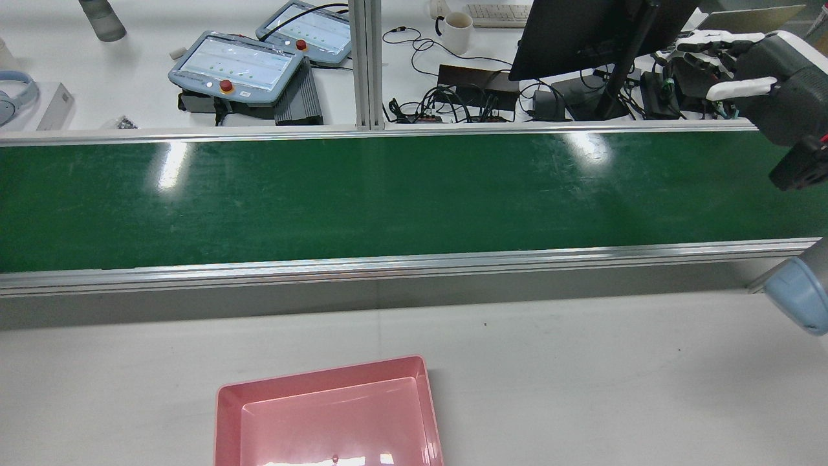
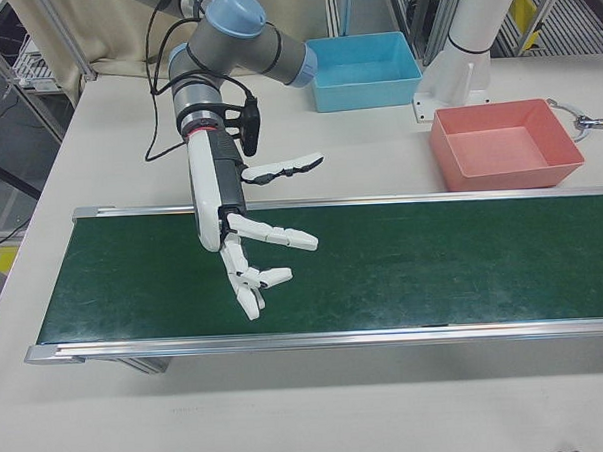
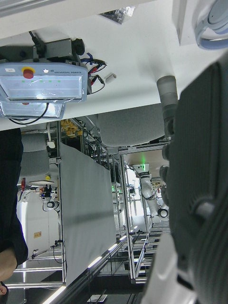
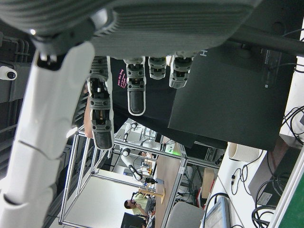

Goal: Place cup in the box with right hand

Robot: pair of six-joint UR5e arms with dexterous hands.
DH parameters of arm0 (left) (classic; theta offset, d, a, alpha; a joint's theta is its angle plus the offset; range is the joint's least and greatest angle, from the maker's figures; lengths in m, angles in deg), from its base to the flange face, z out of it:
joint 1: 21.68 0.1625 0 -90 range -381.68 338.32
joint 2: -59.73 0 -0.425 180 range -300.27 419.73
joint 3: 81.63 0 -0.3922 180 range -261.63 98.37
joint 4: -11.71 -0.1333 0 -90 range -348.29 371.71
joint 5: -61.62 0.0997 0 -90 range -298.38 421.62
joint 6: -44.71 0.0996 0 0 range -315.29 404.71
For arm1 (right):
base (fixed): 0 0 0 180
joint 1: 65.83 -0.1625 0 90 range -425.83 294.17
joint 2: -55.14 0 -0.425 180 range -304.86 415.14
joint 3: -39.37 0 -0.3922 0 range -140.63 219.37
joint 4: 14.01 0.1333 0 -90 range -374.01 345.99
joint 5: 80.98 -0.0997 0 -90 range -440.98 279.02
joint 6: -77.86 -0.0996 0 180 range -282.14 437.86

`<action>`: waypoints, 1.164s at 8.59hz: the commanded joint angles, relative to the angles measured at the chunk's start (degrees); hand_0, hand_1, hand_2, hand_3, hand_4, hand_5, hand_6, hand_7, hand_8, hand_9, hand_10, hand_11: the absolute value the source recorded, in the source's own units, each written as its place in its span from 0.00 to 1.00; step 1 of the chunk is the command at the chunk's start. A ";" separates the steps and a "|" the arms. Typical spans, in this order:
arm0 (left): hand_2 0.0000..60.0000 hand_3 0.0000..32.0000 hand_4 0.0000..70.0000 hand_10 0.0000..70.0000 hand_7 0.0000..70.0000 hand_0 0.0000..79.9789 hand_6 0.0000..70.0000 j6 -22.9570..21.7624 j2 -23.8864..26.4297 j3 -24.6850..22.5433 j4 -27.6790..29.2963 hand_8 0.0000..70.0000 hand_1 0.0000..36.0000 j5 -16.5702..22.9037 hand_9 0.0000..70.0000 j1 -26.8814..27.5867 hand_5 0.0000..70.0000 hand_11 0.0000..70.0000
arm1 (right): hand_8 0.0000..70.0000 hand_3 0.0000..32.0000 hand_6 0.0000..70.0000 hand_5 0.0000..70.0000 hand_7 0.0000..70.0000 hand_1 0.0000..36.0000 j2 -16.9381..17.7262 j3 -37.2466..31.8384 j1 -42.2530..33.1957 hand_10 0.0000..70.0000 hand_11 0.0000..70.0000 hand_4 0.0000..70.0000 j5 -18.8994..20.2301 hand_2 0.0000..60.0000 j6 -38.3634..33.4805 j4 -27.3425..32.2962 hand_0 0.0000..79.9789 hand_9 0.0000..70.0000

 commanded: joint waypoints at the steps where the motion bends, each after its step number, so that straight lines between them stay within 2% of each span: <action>1: 0.00 0.00 0.00 0.00 0.00 0.00 0.00 0.03 0.00 0.00 0.03 0.00 0.00 0.00 0.00 0.00 0.00 0.00 | 0.03 0.00 0.15 0.08 0.65 0.34 -0.05 0.00 -0.18 0.12 0.19 0.51 0.00 0.00 0.05 0.00 0.70 0.15; 10: 0.00 0.00 0.00 0.00 0.00 0.00 0.00 0.03 0.00 -0.09 0.03 0.00 0.00 0.00 0.00 0.00 0.00 0.00 | 0.03 0.00 0.15 0.08 0.64 0.34 -0.05 0.00 0.17 0.12 0.20 0.50 0.27 0.00 -0.04 0.00 0.70 0.15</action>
